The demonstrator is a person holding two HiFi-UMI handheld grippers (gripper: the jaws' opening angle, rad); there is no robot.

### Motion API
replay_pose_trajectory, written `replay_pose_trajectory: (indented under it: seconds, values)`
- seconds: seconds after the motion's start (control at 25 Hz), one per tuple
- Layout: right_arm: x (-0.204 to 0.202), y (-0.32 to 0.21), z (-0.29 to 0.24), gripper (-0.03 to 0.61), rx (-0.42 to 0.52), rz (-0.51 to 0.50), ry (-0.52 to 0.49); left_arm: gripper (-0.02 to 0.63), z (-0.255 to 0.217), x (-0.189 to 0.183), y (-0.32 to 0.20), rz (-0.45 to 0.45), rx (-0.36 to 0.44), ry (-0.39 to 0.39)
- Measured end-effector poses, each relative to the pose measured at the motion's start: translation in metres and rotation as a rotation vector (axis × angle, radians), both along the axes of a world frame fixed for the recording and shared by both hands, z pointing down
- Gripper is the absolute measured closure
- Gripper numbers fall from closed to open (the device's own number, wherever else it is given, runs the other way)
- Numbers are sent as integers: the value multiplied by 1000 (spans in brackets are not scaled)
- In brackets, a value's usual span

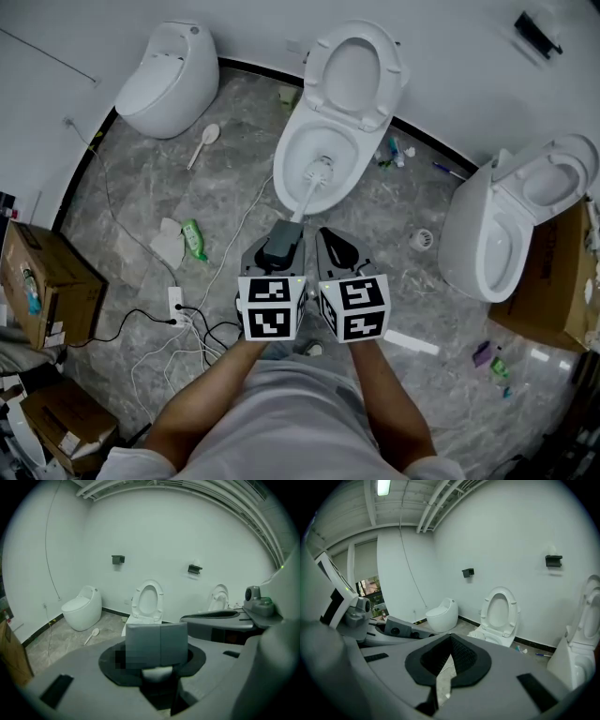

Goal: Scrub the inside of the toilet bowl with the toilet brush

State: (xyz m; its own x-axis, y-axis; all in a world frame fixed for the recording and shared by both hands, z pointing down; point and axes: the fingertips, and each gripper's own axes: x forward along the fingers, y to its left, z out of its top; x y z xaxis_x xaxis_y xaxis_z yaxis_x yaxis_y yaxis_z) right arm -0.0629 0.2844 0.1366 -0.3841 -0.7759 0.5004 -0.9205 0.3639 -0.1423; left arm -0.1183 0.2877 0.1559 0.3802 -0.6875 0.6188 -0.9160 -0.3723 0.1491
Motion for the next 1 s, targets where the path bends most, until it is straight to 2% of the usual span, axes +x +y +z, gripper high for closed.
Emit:
replay_pose_trajectory:
  seconds: [0.6,1.0]
  values:
    - [-4,-96,40,580,-87,78,27,457,53,-16,-103,40,-97,34]
    - [25,-157,83,580,-131,80,27,457,104,1,-159,15,-172,26]
